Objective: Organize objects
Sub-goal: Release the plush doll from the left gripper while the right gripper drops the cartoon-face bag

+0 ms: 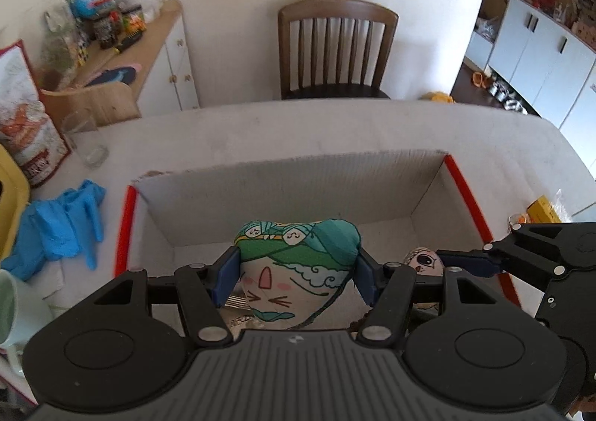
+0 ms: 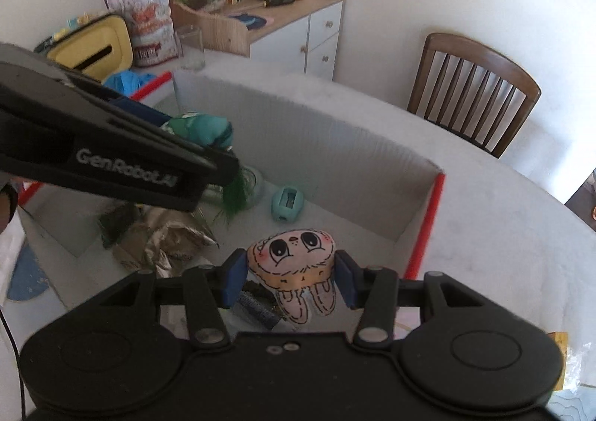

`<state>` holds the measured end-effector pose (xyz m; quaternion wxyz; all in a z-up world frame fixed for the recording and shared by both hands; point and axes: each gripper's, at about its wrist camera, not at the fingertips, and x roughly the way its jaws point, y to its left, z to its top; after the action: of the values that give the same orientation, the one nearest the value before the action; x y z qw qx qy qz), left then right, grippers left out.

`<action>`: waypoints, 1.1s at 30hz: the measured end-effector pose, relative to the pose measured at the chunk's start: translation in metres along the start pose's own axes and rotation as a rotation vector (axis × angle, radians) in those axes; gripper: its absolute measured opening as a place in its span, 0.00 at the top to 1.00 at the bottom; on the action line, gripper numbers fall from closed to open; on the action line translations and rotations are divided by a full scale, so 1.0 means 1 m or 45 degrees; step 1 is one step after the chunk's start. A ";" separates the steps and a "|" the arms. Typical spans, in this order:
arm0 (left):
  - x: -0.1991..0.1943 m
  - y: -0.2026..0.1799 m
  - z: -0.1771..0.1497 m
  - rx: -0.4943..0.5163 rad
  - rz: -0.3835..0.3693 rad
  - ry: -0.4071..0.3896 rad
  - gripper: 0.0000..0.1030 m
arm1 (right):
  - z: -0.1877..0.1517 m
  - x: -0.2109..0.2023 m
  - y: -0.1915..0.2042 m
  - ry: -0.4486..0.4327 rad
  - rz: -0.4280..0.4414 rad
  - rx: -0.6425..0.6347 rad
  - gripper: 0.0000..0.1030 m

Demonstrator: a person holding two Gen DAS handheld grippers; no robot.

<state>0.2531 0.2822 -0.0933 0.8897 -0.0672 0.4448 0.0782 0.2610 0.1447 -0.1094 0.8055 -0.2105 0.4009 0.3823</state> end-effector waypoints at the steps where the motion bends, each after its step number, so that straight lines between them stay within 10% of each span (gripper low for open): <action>1: 0.005 0.000 -0.001 0.007 -0.001 0.013 0.39 | 0.000 0.003 0.001 0.010 -0.005 -0.008 0.53; 20: 0.061 -0.011 -0.005 0.086 0.013 0.254 0.38 | 0.000 0.024 0.009 0.115 0.053 -0.110 0.51; 33: 0.049 -0.001 -0.009 -0.037 -0.001 0.246 0.32 | -0.003 0.006 0.005 0.078 0.072 -0.072 0.43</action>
<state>0.2747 0.2833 -0.1379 0.8415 -0.0876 0.5274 0.0777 0.2585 0.1486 -0.1160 0.7756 -0.2333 0.4201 0.4094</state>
